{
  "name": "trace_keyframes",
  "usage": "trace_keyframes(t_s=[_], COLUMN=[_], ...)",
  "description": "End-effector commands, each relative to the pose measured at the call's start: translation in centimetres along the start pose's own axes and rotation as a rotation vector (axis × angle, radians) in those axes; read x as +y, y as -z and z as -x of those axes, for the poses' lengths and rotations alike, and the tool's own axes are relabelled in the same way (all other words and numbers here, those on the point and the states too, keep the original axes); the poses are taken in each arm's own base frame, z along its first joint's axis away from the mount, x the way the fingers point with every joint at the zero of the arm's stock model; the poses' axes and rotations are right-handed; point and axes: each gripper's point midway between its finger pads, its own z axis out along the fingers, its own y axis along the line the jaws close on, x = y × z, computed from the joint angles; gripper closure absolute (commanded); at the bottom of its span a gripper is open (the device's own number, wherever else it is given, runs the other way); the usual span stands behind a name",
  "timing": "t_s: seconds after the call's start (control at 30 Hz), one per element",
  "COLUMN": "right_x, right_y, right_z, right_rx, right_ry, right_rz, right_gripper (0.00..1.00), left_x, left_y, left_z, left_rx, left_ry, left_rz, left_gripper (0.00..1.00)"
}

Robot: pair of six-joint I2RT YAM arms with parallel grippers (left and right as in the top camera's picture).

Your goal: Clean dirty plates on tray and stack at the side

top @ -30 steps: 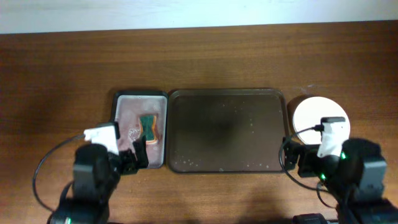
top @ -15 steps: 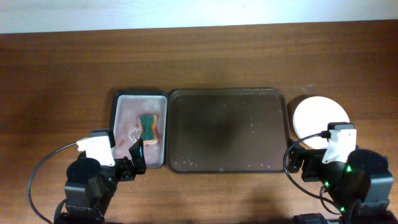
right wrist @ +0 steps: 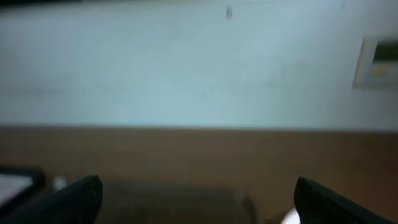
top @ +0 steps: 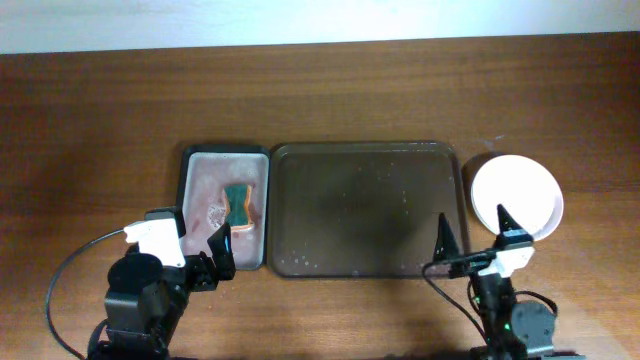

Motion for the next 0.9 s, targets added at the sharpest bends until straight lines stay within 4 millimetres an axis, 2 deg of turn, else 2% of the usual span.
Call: trace_keyframes(t_s=[0.0,0.07,0.57,0.6,0.67,0.87], right_x=[-0.3,0.2,0.2,0.2,0.2,0.2], right_y=[0.2,0.2,0.2,0.2,0.2,0.2], right_z=[-3.8,-3.7,-3.7,-3.7,-3.7,-3.7], right_rx=[0.132,0.128,0.128,0.128,0.128,0.128], right_ry=[-0.005,-0.006,-0.006,-0.006,-0.006,-0.006], right_rz=[-0.016,0.008,0.007,0.007,0.007,0.007], right_gripper=[0.01,0.01,0.01,0.01,0.01,0.01], left_x=[0.0,0.0,0.0,1.2,2.5,3.5], left_y=[0.0,0.0,0.0,0.0,-0.2,-1.8], left_z=[-0.1,-0.1,-0.1,-0.4,-1.1,-1.7], left_rx=[0.000,0.000,0.000,0.006,-0.034,-0.300], left_ry=[-0.018,-0.018,-0.018,-0.019,-0.025,-0.004], left_rz=[0.000,0.000,0.000,0.064,0.106,0.072], left_gripper=[0.01,0.01,0.00,0.01,0.01,0.01])
